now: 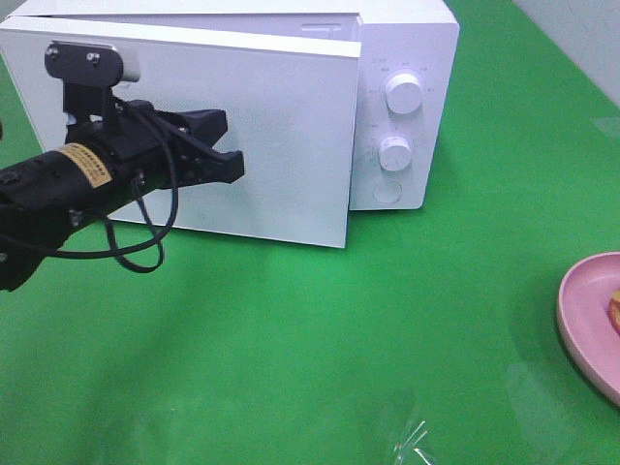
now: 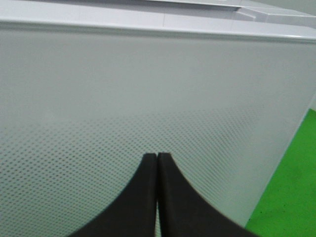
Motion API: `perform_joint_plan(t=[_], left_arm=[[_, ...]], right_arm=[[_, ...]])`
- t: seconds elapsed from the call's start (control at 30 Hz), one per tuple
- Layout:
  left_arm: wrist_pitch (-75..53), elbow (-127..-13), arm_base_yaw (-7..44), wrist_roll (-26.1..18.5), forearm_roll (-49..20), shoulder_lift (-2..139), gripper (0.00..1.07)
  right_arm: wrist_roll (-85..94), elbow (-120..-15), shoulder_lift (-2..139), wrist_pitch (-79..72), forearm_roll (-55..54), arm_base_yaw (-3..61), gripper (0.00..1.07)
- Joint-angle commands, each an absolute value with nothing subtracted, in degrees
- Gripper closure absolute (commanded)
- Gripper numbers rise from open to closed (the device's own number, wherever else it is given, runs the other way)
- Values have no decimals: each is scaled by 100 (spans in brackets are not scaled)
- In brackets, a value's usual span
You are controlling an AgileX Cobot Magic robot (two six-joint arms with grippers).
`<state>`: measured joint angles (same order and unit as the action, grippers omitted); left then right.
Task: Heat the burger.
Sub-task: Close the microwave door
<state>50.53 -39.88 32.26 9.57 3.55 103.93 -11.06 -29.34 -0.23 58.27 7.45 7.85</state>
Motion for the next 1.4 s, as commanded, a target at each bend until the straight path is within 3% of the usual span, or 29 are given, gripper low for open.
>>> perform_joint_plan(t=[0.03,0.63,0.97,1.13,1.4], left_arm=[[4876,-4309,3340,945,189,10520,107],[4194,-6085,3461,911,-201,11453,107],[4034,-6205,3432,378,-533,11602,107],[4102,-6280,3186,384,-917,11602,107],[3575,-6280,3060,390,-768,11408,107]], right_arm=[[-1066,-2922,-172,5775,728,745,34],[-1066,-2922,-172,5775,728,745,34],[-1066,-2922,-172,5775,728,745,34],[-1066,-2922,-172,5775,728,745,34],[-1066,-2922,-172,5775,728,745,34]])
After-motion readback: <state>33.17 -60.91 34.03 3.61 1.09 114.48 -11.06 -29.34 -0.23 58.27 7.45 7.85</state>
